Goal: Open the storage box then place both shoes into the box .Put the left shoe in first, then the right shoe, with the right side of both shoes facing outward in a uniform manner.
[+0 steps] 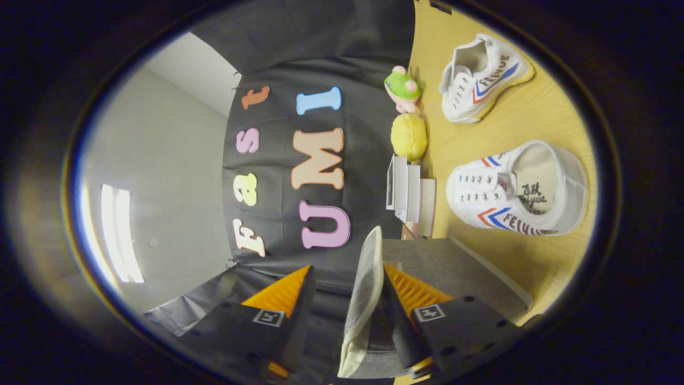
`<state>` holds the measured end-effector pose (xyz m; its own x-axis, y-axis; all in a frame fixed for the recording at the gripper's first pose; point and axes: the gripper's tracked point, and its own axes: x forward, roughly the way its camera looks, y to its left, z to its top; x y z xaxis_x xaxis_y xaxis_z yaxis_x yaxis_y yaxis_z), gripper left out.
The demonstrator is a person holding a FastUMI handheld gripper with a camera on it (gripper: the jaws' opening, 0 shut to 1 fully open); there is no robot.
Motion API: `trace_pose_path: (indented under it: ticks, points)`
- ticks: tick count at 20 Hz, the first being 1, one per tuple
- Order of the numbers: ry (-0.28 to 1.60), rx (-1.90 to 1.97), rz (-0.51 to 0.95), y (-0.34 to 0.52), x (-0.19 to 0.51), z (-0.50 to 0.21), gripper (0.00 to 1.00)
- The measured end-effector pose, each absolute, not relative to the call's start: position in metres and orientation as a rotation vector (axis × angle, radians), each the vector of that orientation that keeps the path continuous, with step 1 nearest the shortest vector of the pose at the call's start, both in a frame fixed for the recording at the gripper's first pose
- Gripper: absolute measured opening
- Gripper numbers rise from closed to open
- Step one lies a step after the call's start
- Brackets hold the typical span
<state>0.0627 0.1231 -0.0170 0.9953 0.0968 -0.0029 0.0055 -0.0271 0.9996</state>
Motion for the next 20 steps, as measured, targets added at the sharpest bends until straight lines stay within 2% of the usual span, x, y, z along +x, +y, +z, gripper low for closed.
trace_pose_path:
  ticks: [5,15,20]
  points:
    - [0.071,1.526,0.099,0.123,0.071,-0.004,0.21]
    - [-0.024,1.390,0.274,0.153,0.091,0.087,0.27]
    - [0.008,1.316,0.355,0.189,0.099,0.128,0.27]
